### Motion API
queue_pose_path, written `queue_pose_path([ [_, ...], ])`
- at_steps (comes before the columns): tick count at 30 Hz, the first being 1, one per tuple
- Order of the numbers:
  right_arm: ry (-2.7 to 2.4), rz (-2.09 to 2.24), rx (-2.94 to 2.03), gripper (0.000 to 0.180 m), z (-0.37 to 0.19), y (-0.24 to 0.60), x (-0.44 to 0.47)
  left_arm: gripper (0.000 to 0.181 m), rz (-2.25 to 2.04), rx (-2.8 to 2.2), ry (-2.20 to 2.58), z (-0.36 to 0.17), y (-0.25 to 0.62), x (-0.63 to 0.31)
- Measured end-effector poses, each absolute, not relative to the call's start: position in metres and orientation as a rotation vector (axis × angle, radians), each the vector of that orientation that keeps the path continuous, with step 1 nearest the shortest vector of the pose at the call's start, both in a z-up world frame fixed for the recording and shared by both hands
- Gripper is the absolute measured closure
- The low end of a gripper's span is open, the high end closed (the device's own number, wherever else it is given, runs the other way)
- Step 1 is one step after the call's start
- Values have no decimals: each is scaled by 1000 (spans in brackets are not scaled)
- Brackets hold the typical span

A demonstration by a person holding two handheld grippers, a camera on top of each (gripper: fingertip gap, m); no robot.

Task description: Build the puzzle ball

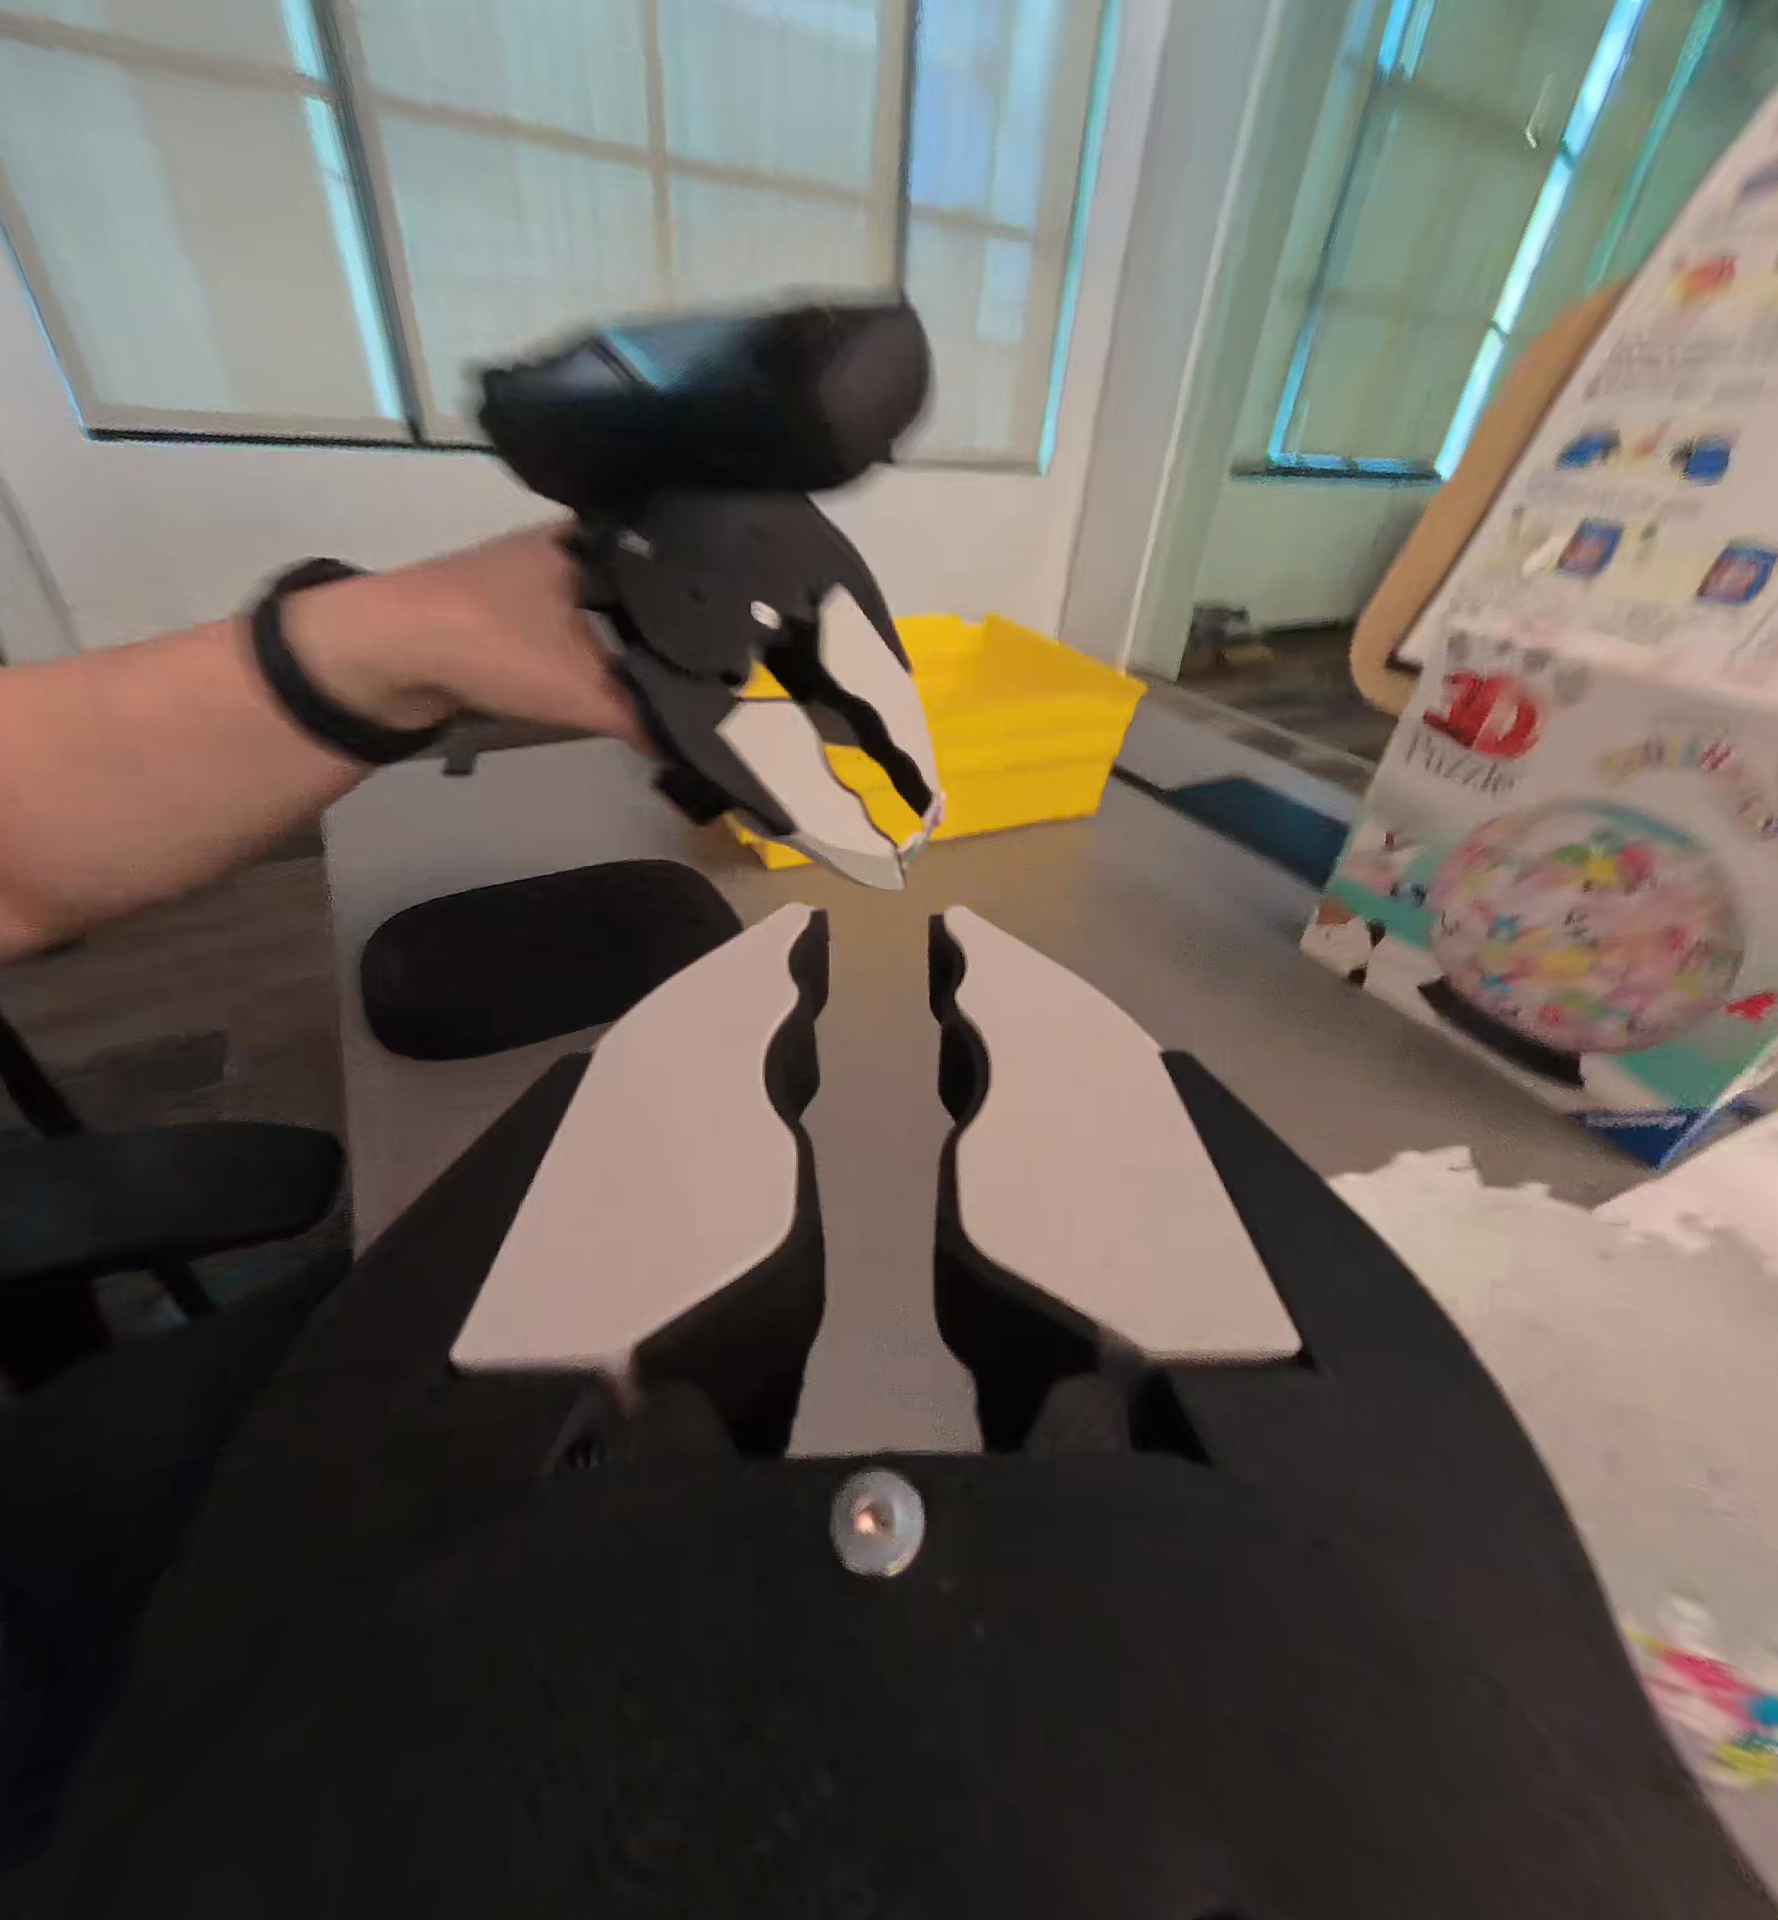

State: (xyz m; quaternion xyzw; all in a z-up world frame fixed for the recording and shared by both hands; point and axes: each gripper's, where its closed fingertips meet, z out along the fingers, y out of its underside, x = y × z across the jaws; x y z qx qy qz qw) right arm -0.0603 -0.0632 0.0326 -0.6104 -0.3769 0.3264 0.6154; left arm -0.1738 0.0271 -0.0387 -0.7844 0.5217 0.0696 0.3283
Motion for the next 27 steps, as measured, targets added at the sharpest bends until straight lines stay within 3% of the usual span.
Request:
queue_pose_path([
  [14, -668, 918, -1808, 154, -27, -34, -123, 152, 264, -1820, 1480, -38, -38, -123],
  [16, -714, 1059, -1852, 173, -38, -44, -129, 152, 317, -1807, 1517, -46, -43, -123],
  [20, -679, 1081, -1853, 176, -59, -53, -114, 163, 313, -1804, 1557, -64, -59, -125],
  [23, -669, 1090, -1846, 176, -72, -65, -92, 163, 106, -1877, 1534, -75, -74, -129],
  [27, -859, 1193, -1844, 176, -72, -93, -75, 162, -476, -1962, 1460, -73, -90, -108],
])
